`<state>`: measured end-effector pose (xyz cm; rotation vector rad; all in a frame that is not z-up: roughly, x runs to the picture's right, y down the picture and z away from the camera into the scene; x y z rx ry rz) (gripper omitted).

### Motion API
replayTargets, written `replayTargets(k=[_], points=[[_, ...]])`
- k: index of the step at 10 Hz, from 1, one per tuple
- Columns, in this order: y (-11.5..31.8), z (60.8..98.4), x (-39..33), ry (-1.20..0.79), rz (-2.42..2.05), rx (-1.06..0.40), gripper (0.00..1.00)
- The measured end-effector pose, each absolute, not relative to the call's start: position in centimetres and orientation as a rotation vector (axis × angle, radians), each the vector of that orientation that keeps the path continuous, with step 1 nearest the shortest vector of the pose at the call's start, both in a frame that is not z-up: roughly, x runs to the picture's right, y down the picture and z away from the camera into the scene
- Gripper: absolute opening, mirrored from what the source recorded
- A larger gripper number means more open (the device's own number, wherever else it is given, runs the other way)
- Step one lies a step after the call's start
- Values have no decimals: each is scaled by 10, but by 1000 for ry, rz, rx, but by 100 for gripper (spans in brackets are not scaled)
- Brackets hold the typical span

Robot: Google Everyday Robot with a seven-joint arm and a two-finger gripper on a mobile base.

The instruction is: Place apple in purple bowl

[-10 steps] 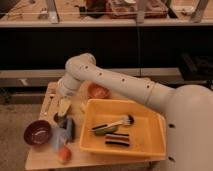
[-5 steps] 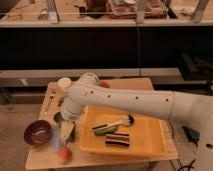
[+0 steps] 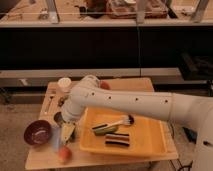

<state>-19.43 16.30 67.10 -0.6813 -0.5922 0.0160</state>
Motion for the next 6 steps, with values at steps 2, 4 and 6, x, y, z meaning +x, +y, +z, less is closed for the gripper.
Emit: replayTargets(k=[2, 4, 6], points=[[195, 673, -189, -585, 6, -704, 80], [230, 673, -189, -577, 1, -734, 80], [247, 678, -192, -587, 15, -762, 80]])
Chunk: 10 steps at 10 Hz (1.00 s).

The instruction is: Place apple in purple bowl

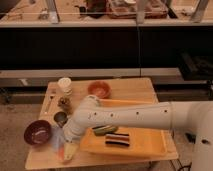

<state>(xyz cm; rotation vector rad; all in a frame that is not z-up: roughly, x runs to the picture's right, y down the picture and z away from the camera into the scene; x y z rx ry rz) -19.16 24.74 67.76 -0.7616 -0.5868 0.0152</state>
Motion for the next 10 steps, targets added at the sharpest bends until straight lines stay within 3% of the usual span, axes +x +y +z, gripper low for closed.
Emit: replayTargets(k=[10], points=[[301, 701, -216, -639, -45, -787, 80]])
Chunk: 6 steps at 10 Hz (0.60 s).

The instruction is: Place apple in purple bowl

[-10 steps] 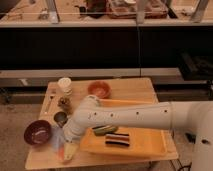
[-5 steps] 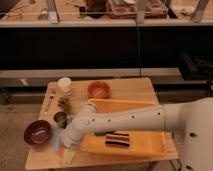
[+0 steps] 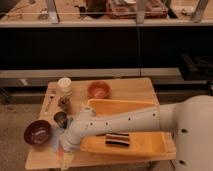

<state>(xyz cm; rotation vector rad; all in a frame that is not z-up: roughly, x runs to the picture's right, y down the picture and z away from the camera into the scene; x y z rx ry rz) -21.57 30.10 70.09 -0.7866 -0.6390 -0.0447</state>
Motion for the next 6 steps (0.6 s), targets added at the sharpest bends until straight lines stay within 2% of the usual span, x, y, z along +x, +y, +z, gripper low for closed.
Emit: replayTargets(k=[6], points=[[320, 702, -219, -763, -94, -714, 79]])
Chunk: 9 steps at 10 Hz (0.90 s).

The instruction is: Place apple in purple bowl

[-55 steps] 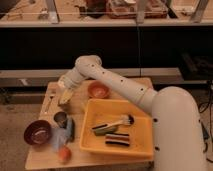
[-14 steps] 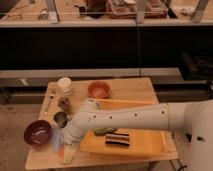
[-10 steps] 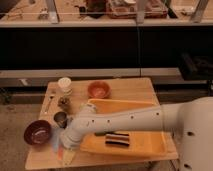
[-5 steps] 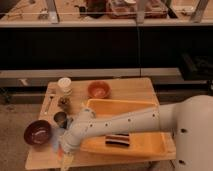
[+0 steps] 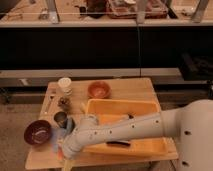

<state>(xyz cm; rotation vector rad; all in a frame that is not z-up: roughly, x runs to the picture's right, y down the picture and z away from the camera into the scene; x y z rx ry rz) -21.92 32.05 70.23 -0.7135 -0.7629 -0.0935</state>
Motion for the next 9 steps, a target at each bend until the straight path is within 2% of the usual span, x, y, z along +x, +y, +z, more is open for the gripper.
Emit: replayTargets(k=[2, 3, 4, 5, 6, 9], points=[[323, 705, -220, -781, -93, -711, 65], [324, 707, -220, -783, -94, -710, 54], [323, 707, -220, -782, -97, -705, 34], [323, 707, -220, -781, -98, -705, 24], [319, 707, -219, -771, -112, -697, 20], [303, 697, -222, -761, -144, -672, 19]])
